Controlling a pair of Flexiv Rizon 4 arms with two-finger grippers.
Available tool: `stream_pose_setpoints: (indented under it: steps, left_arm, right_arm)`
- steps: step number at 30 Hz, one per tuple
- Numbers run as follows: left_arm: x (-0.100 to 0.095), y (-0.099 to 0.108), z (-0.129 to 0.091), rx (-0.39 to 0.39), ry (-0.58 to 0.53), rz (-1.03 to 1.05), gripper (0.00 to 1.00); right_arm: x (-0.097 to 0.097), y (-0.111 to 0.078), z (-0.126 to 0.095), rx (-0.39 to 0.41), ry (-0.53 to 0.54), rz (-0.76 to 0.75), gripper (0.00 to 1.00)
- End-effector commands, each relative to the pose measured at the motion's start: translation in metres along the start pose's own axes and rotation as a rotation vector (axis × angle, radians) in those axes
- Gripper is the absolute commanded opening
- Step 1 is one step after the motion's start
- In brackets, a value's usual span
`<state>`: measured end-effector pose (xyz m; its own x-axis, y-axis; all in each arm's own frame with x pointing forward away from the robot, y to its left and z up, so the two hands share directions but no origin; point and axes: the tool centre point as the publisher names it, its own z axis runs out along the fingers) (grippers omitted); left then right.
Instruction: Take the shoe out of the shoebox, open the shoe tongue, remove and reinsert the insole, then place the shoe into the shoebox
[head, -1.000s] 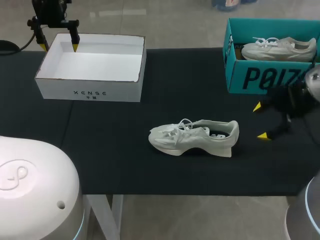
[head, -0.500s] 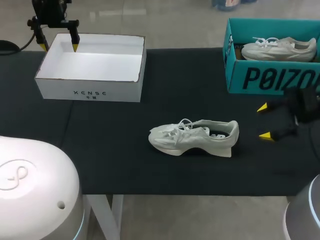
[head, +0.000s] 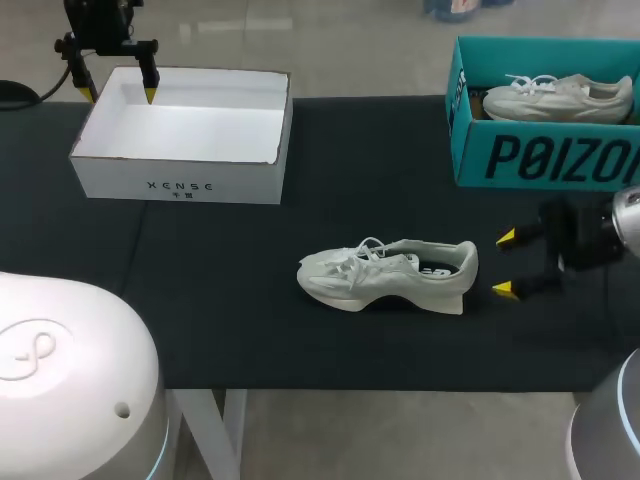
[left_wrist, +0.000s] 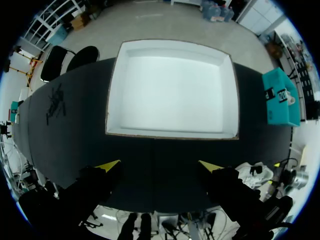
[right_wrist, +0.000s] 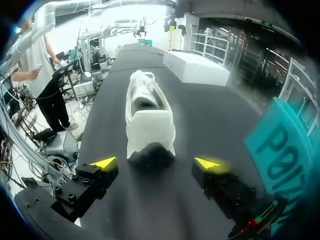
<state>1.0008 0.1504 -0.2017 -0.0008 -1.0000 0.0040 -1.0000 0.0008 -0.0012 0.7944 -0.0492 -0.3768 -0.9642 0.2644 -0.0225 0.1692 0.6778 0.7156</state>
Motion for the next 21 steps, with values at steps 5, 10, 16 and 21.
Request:
stream_pose_setpoints:
  steps: [5,10,16,21]
  left_arm:
    - [0.0,0.0,-0.001,0.0,-0.001,0.0,1.0]
    - [0.0,0.0,-0.001,0.0,-0.001,0.0,1.0]
    - [0.0,0.0,-0.001,0.0,-0.001,0.0,1.0]
    - [0.0,0.0,-0.001,0.0,-0.001,0.0,1.0]
  right_arm:
    - [-0.004,-0.003,0.043,-0.048,0.06,0.008,1.0]
    - [-0.001,0.006,0.061,-0.067,0.092,-0.015,1.0]
    - [0.0,0.006,0.075,-0.088,0.112,-0.006,1.0]
    - [0.002,0.011,0.089,-0.098,0.128,-0.006,1.0]
